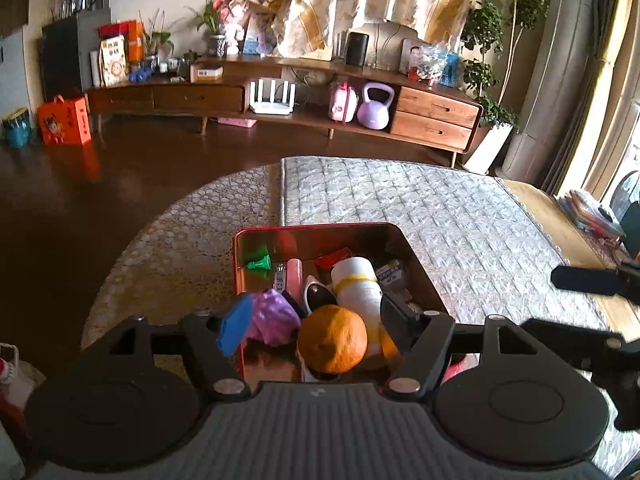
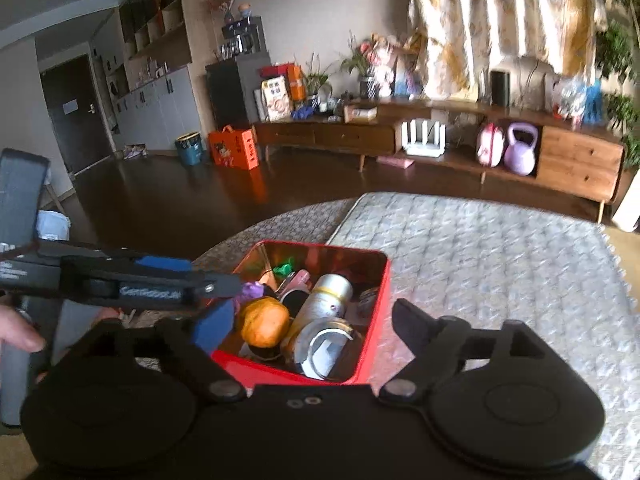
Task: Organize rigid objects
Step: 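Withdraw both open tools up and away from the filled red tin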
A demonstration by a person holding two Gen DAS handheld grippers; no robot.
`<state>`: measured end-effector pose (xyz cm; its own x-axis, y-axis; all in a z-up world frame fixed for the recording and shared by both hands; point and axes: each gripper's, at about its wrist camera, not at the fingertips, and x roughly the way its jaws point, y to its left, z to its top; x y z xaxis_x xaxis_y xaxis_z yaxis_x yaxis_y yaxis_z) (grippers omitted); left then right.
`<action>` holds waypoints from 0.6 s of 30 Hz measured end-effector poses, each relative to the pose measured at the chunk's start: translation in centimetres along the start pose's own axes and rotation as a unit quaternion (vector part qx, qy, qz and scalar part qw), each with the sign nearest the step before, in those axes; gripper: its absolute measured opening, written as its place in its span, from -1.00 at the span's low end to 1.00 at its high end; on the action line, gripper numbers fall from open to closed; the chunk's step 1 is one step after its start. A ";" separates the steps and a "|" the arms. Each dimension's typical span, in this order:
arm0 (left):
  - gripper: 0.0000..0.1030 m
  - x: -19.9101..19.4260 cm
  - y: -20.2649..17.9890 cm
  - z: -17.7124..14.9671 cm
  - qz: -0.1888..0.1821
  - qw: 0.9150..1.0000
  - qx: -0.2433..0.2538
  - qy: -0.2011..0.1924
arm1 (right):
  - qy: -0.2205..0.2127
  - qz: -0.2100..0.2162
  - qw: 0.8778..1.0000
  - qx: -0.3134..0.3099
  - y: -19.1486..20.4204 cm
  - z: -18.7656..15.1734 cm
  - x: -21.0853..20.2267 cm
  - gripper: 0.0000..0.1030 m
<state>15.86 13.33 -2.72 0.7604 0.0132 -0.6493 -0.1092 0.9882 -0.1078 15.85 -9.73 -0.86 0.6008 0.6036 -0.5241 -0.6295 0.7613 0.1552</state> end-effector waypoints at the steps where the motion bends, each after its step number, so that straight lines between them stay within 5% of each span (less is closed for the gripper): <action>1: 0.40 -0.5 -0.2 -0.2 0.001 1.000 0.004 -0.004 | -0.004 -0.001 1.000 0.002 0.0 -0.1 -0.3 0.81; 5: 0.53 -2.3 -0.9 -0.9 -0.001 1.000 0.008 -0.015 | -0.023 -0.003 1.000 0.013 -0.3 -0.5 -1.7 1.00; 16: 0.66 -4.6 -1.7 -2.7 -0.007 1.000 0.003 -0.015 | -0.046 -0.023 0.999 0.013 -0.3 -1.6 -3.7 1.00; 18: 0.82 -4.8 -1.9 -3.1 -0.004 1.000 0.003 -0.014 | -0.045 -0.019 0.999 0.019 -0.4 -1.8 -3.8 1.00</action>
<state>10.45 10.92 -1.68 0.7787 0.0090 -0.6273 -0.0988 0.9892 -0.1084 12.94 -12.77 -0.44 0.6664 0.5924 -0.4527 -0.5881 0.7909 0.1693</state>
